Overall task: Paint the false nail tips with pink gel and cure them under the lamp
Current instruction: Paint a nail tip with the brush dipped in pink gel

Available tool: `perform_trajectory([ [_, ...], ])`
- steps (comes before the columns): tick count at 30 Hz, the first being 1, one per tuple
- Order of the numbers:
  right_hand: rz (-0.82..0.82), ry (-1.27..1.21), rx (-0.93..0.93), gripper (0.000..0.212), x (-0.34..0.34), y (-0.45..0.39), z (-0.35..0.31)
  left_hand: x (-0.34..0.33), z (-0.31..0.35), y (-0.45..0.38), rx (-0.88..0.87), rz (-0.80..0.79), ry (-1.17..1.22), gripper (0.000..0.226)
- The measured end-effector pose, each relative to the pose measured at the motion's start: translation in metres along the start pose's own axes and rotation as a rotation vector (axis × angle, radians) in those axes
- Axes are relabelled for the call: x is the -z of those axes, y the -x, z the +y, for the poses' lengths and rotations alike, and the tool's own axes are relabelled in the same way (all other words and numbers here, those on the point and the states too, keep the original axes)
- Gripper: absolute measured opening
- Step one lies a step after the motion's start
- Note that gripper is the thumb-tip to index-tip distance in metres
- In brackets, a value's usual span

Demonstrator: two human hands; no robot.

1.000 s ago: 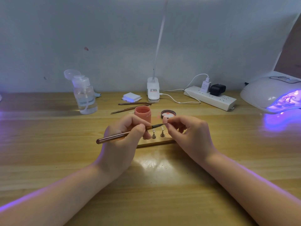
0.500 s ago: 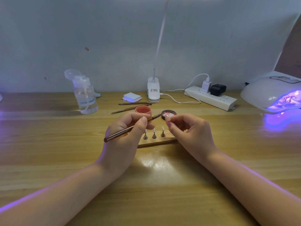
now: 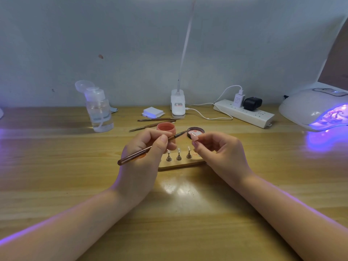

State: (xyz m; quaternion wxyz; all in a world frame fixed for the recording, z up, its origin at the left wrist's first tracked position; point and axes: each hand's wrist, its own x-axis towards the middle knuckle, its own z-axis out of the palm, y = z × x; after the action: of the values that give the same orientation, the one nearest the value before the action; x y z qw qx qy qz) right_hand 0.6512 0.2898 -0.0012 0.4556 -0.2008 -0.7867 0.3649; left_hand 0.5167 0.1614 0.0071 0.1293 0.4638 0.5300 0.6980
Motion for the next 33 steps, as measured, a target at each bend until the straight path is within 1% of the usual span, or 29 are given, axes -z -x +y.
perform_trajectory([
  [2,0.002,-0.007,0.000,0.007,0.000,0.001,-0.001,0.000,0.000,0.000,-0.005,0.001,-0.003,0.015],
  [6,0.007,0.010,-0.012,0.008,0.001,0.000,0.000,-0.002,0.002,0.002,-0.014,-0.056,-0.031,0.018],
  [12,0.022,0.037,-0.001,0.008,0.000,0.000,0.001,-0.002,0.003,0.003,-0.043,-0.036,-0.028,0.017],
  [17,0.043,0.064,-0.007,0.008,0.000,-0.001,0.002,-0.001,0.005,0.003,-0.042,-0.094,-0.100,0.017],
  [19,0.058,0.060,-0.028,0.007,0.000,-0.001,0.002,0.001,0.010,-0.004,-0.042,-0.061,-0.090,0.016],
  [21,0.061,0.071,-0.043,0.004,-0.001,-0.002,0.002,0.007,0.014,-0.020,-0.016,0.027,-0.109,0.012],
  [23,0.059,0.082,-0.037,0.004,-0.001,-0.002,0.002,0.015,0.017,-0.045,0.032,0.092,-0.267,0.010],
  [25,0.060,0.081,-0.035,0.004,-0.001,-0.002,0.002,0.022,0.021,-0.072,0.095,0.076,-0.510,0.013],
  [27,0.061,0.087,-0.025,0.005,-0.001,-0.002,0.002,0.023,0.026,-0.096,0.157,0.036,-0.685,0.016],
  [30,0.066,0.101,-0.013,0.006,-0.001,-0.002,0.003,0.016,0.032,-0.120,0.272,-0.105,-0.824,0.015],
  [33,0.069,0.111,-0.004,0.005,-0.001,-0.002,0.003,0.008,0.030,-0.129,0.361,-0.207,-0.871,0.012],
])
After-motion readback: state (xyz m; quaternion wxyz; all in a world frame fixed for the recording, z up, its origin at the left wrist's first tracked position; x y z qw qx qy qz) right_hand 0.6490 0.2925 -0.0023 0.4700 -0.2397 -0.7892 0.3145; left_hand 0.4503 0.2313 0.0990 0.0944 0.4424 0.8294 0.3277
